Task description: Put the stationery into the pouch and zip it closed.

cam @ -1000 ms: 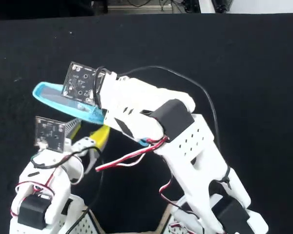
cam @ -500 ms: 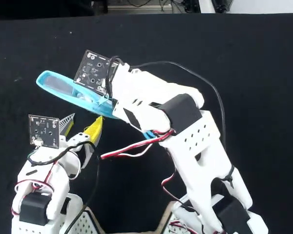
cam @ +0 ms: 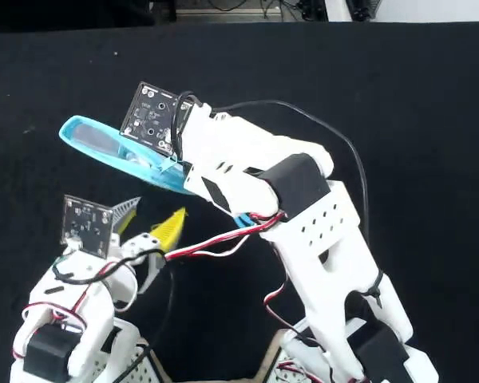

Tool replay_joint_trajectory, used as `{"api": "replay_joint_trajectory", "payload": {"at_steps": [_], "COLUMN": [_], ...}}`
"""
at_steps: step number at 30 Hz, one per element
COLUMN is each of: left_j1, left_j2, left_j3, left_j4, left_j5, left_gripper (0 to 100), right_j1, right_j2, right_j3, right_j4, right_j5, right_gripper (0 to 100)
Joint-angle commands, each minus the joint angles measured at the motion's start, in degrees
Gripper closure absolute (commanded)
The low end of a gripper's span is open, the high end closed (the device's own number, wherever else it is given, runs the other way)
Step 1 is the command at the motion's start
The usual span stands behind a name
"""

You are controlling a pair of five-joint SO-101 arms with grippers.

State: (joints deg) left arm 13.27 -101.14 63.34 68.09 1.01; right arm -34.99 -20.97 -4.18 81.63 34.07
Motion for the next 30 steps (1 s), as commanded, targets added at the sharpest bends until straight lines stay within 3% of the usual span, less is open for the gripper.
{"api": "replay_joint_trajectory", "payload": {"at_steps": [1, 8, 21, 27, 30], "left_j1": [1.5, -4.5, -8.0, -17.5, -18.9], "left_j2": [0.3, 0.3, -3.9, -3.4, -3.4], "left_j3": [-2.8, 5.0, 3.2, 3.0, 3.0], "left_j4": [-3.9, -15.3, -9.3, -11.3, -11.6], "left_j5": [-0.3, -0.2, -0.8, -0.7, -0.6], "left_gripper": [75, 75, 75, 75, 75], "right_j1": [0.7, 0.7, 0.9, 0.8, 0.8], "right_j2": [-0.9, -0.9, -1.3, -1.3, -1.3], "right_j3": [-2.9, -2.9, -2.9, -2.9, -2.9], "right_j4": [0.0, 0.1, -0.3, -0.2, -0.3], "right_j5": [0.4, 0.4, 0.3, 0.2, 0.2], "right_gripper": [98.8, 98.8, 98.8, 98.8, 98.8]}}
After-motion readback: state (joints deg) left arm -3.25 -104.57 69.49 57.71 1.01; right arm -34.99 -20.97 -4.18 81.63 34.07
